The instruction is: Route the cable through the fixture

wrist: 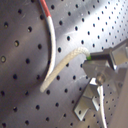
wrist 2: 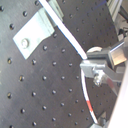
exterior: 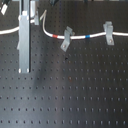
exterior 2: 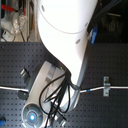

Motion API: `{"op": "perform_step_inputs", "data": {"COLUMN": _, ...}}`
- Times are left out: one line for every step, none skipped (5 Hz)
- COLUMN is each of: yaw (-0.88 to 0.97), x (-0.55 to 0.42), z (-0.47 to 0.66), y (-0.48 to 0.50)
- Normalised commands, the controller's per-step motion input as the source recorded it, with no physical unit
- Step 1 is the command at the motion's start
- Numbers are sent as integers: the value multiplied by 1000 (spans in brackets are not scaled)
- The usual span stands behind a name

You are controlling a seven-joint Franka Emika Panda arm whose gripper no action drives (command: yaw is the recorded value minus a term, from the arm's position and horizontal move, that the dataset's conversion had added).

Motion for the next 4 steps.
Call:
{"op": "perform_step_inputs", "data": {"yaw": 0, "x": -366, "z": 105, "y": -101}}
{"op": "perform_step_inputs", "data": {"yaw": 0, "x": -460, "z": 121, "y": -56}}
{"op": "perform_step_inputs", "data": {"yaw": 0, "x": -395, "z": 137, "y": -12}}
{"op": "perform_step_inputs", "data": {"yaw": 34, "x": -417, "z": 246, "y": 122}}
